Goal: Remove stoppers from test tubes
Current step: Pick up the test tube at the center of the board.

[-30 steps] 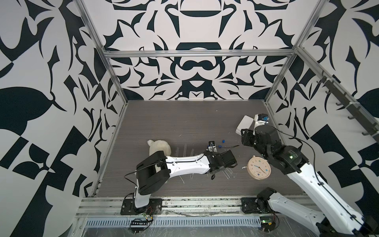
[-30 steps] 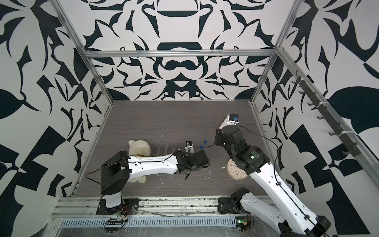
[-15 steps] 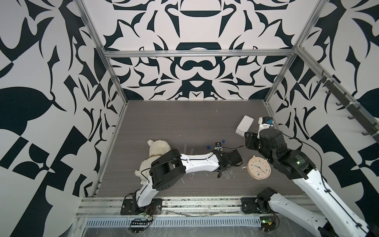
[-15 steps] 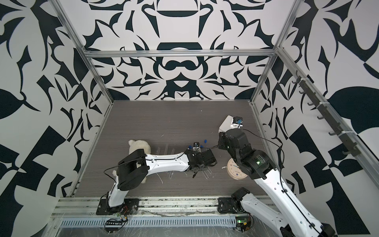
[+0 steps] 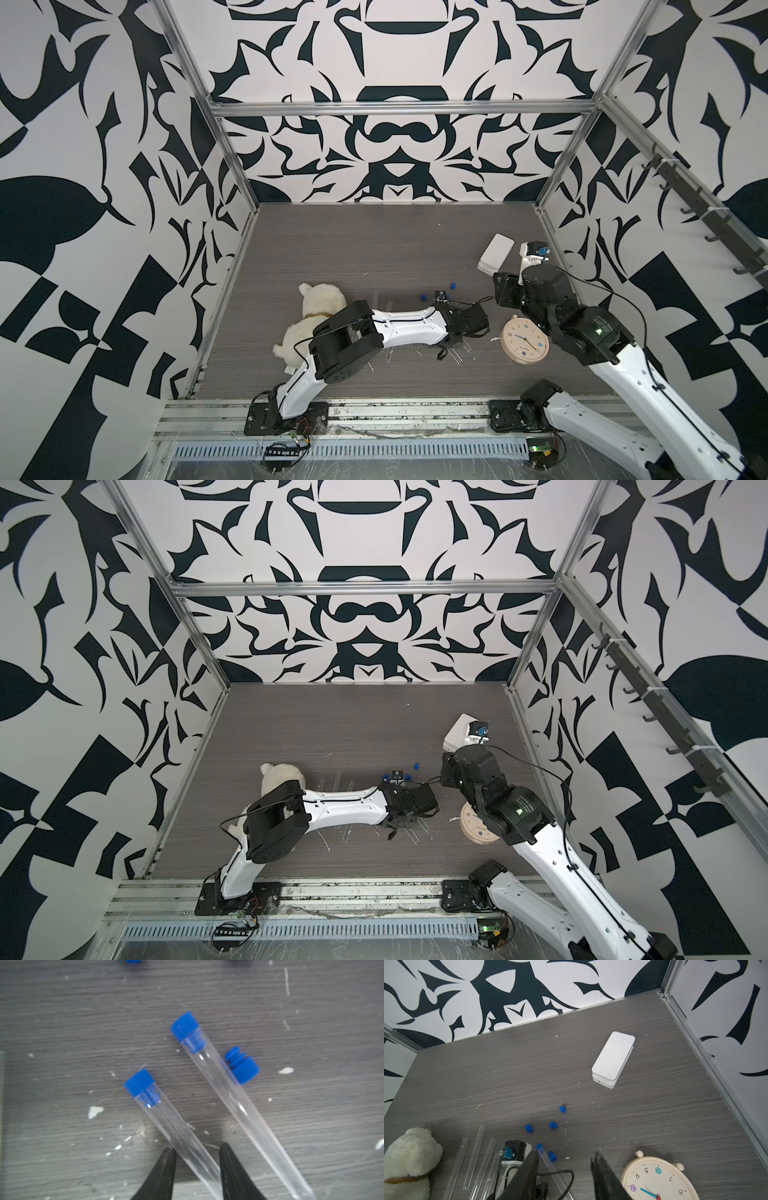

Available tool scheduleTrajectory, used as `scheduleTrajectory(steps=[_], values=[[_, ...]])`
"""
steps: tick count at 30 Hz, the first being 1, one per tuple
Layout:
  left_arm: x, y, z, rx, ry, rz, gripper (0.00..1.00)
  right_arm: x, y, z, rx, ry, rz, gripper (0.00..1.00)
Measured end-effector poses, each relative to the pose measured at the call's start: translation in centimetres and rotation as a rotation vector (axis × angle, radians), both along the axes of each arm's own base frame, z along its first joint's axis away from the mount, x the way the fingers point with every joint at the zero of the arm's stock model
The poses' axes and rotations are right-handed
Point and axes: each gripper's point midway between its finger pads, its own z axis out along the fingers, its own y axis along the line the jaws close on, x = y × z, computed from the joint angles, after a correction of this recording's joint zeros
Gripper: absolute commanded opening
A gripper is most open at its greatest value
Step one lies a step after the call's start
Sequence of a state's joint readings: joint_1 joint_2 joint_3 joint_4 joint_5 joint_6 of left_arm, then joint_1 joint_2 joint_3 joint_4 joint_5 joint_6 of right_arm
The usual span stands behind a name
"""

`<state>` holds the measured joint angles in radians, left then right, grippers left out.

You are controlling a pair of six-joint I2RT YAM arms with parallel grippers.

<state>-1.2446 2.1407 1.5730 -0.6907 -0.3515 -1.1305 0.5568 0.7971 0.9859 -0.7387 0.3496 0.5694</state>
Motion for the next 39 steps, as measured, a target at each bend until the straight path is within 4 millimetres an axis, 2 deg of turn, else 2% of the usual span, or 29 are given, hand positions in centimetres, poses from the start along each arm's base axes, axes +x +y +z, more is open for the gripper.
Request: scheduleTrajectory(steps=[4,12,18,30,33,39], values=[[-0.2,1.1,-0.1,0.029,-0.002,-0.014,0.26,-0.1,0.5,-1.0,0.012,0.025,0.019,0.43],[-1.3,6.9,-0.4,0.12,0.026,-0.065,0.16,-0.3,1.6,-3.5,0.052,0.085,0.046,0.41],[-2.6,9.8,-0.5,0.159,0.057,-0.154,0.16,0.0,2.5,-4.9,0.077,0.128,0.058,0.4],[-3.8,11.0,-0.7,0.183,0.096,-0.265,0.26,0.1,4.1,-7.6,0.131,0.204,0.079,0.38],[-3.9,11.1,-0.7,0.184,0.098,-0.274,0.25,0.2,4.3,-7.9,0.141,0.214,0.082,0.38],[-4.0,11.0,-0.8,0.17,0.095,-0.291,0.17,0.5,4.7,-7.9,0.157,0.216,0.083,0.36]])
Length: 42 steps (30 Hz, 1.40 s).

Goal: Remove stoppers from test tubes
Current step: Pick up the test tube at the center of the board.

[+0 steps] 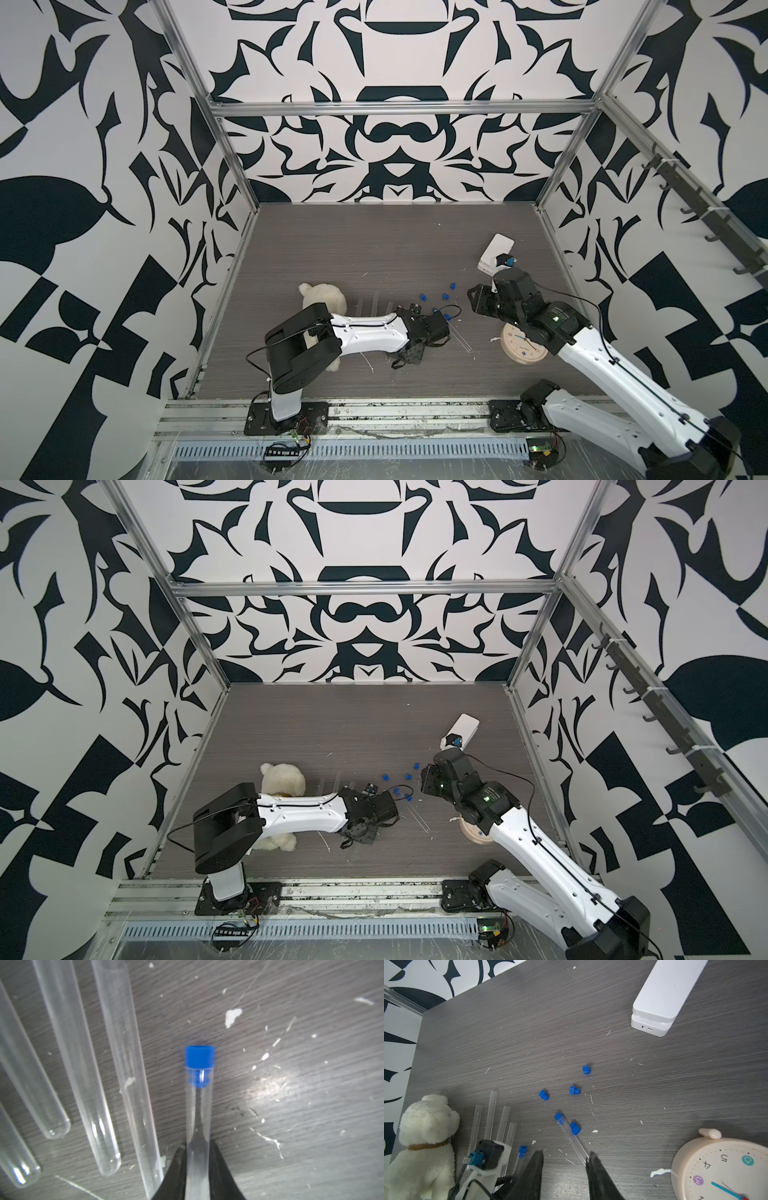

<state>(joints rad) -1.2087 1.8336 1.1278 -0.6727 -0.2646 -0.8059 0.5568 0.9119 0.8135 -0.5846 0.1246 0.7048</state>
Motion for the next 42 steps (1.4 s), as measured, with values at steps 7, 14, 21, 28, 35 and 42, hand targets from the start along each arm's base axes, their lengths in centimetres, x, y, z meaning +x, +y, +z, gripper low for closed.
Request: scheduleTrajectory(steps=[7,14,21,28,35,42], values=[[-0.5,0.2,0.1,-0.032,0.012,-0.012,0.13,0.2,0.2,0.0,0.007,-0.002,-0.002,0.35],[-0.5,0.4,0.4,-0.051,0.006,-0.048,0.13,0.6,1.0,-0.4,0.062,-0.042,0.016,0.28],[0.3,0.1,6.8,-0.214,-0.125,-0.221,0.13,0.6,1.9,-1.0,0.217,-0.145,0.024,0.3],[1.6,-0.9,14.7,-0.431,-0.319,-0.359,0.13,2.0,3.5,0.8,0.378,-0.217,0.034,0.34],[1.7,-2.4,14.9,-0.472,-0.33,-0.427,0.12,3.4,5.0,2.7,0.495,-0.258,0.075,0.41],[1.7,-3.3,13.9,-0.471,-0.314,-0.453,0.12,4.0,7.2,1.2,0.572,-0.173,0.13,0.4]])
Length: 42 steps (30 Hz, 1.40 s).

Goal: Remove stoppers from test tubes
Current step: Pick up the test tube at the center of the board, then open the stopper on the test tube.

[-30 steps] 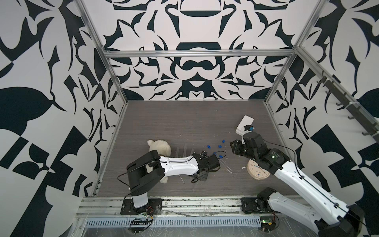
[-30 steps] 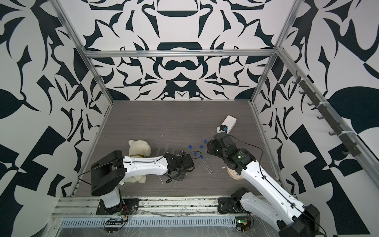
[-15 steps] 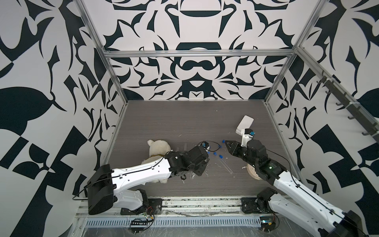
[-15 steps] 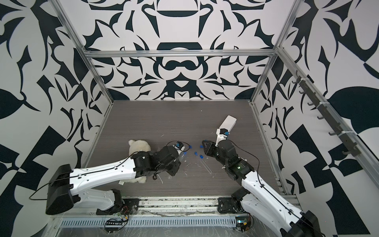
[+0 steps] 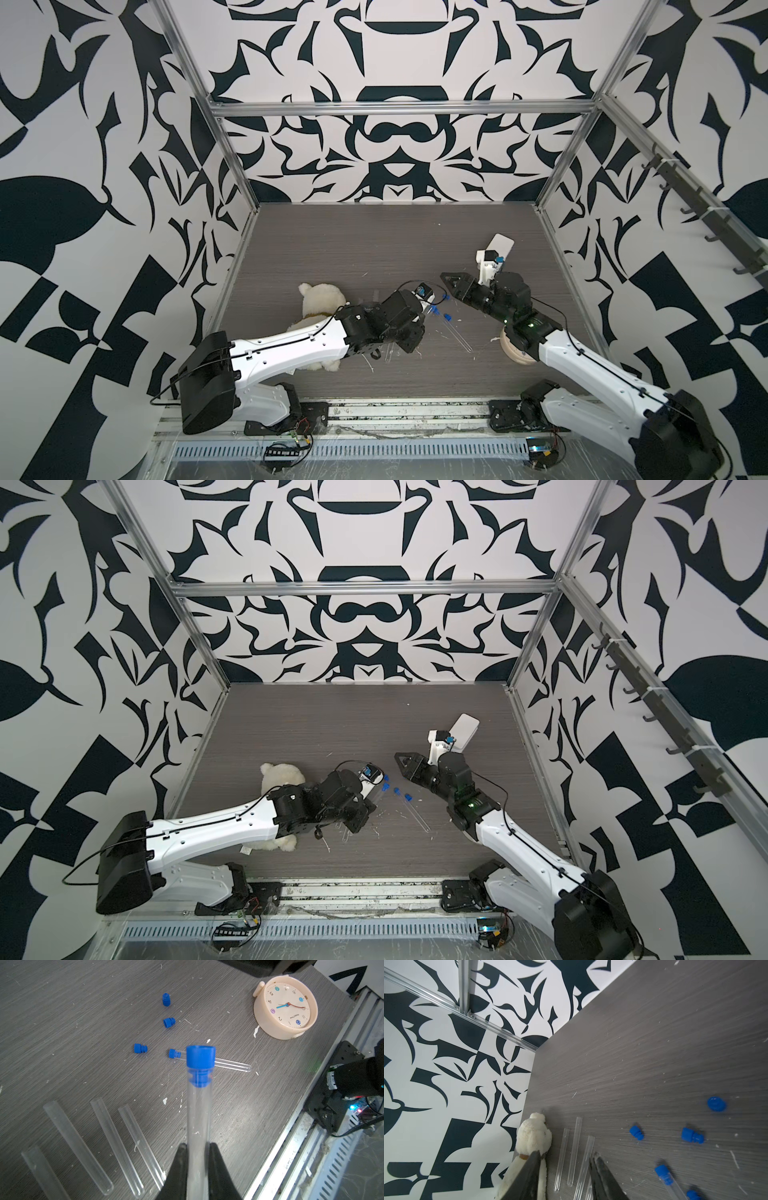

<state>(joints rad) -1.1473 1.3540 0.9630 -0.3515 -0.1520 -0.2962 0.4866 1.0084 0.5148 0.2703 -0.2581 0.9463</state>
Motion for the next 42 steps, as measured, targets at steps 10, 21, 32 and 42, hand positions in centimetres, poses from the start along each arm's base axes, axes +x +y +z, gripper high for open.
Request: scheduleTrajectory(steps=[10,21,32,42], values=[[0.9,-1.0,0.1,-0.017,-0.015,0.005,0.1,-0.4,1.5,-0.4,0.052,0.041,0.073,0.35],[1.9,-1.7,0.7,-0.037,-0.029,0.021,0.1,-0.8,2.5,-0.9,0.073,0.071,0.119,0.33],[2.4,-2.0,0.4,-0.034,-0.027,0.028,0.1,-1.0,3.5,-1.1,0.095,0.083,0.152,0.31],[2.6,-2.1,0.7,-0.04,-0.029,0.032,0.1,-1.1,4.1,-1.3,0.106,0.095,0.163,0.25]])
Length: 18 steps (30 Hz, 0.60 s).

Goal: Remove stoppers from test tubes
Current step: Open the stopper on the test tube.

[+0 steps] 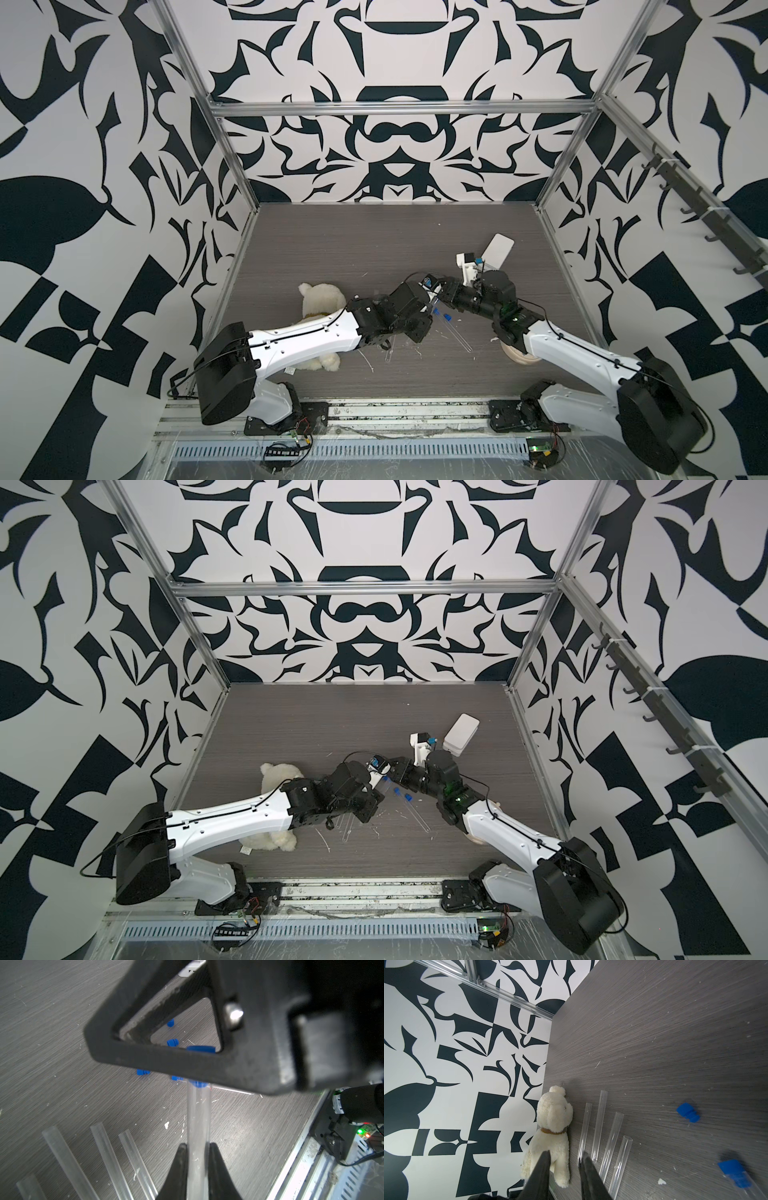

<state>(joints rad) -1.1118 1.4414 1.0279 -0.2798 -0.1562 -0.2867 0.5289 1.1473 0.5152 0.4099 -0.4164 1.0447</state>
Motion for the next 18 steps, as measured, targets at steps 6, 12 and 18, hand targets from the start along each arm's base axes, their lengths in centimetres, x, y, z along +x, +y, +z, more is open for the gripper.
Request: scheduleTrajectory(steps=[6,12,18], values=[[0.06,-0.14,0.25,-0.007,-0.003,0.0,0.09,0.02,0.08,0.2,0.004,-0.008,0.001,0.22],[0.06,-0.14,0.25,-0.007,-0.003,-0.001,0.09,0.04,0.05,0.2,0.002,-0.009,-0.001,0.21],[0.02,-0.19,0.27,-0.009,-0.002,-0.003,0.09,0.23,-0.11,0.62,-0.009,-0.03,-0.011,0.2]])
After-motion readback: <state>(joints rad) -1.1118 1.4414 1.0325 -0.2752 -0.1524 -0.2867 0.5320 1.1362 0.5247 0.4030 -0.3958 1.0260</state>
